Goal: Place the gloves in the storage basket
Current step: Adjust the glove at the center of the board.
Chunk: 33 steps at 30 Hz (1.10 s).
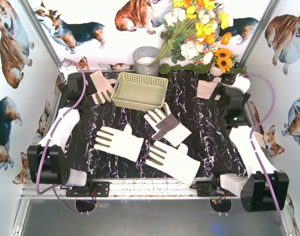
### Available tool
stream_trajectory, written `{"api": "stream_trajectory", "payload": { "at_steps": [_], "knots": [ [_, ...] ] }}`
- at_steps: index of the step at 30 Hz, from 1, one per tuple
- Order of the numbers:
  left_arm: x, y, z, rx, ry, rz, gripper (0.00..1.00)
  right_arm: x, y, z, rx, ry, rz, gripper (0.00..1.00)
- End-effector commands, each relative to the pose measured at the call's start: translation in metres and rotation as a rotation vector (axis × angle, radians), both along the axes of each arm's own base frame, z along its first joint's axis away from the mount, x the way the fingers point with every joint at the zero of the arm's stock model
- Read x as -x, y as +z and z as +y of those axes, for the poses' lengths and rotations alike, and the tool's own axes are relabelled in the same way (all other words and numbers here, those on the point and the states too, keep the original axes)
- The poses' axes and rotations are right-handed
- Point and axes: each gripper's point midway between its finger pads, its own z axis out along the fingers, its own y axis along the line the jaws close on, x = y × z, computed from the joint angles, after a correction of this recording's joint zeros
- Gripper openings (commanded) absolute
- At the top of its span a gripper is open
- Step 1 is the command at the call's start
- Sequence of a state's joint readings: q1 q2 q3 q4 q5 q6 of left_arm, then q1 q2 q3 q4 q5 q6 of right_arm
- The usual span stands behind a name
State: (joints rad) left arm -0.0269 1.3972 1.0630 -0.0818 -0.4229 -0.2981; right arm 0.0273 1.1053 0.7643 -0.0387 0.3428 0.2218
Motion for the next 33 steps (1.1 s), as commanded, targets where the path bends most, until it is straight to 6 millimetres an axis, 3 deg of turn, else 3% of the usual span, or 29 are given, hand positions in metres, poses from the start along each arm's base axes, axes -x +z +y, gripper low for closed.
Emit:
{"api": "stream_trajectory", "payload": {
  "at_steps": [1,4,6,9,12,16,23,29,33],
  "knots": [
    [0.033,-0.037,-0.027,0.132,-0.083,0.236,1.0,0.052,0.0,-0.001,-0.132,-0.086,0.251,1.0],
    [0.034,-0.022,-0.05,0.211,-0.182,0.182,1.0,0.05,0.004,0.04,-0.176,0.183,0.273,0.95],
    [0.038,-0.017,-0.062,0.252,-0.231,0.165,1.0,0.055,0.001,0.058,-0.199,0.28,0.311,0.92],
    [0.049,-0.016,-0.08,0.292,-0.293,0.176,1.0,0.065,-0.012,0.087,-0.22,0.438,0.406,0.9],
    [0.061,-0.018,-0.095,0.284,-0.337,0.202,1.0,0.073,-0.038,0.122,-0.194,0.596,0.523,0.91],
    [0.071,-0.018,-0.106,0.29,-0.36,0.198,1.0,0.066,-0.062,0.158,-0.234,0.71,0.597,0.91],
    [0.075,-0.013,-0.134,0.39,-0.401,0.155,1.0,0.037,-0.083,0.188,-0.192,0.837,0.678,0.89],
    [0.082,-0.01,-0.183,0.432,-0.489,0.16,1.0,0.0,-0.089,0.219,-0.208,0.938,0.673,0.88],
    [0.086,-0.016,-0.206,0.461,-0.51,0.18,1.0,-0.022,-0.098,0.23,-0.184,0.984,0.665,0.88]
  ]
}}
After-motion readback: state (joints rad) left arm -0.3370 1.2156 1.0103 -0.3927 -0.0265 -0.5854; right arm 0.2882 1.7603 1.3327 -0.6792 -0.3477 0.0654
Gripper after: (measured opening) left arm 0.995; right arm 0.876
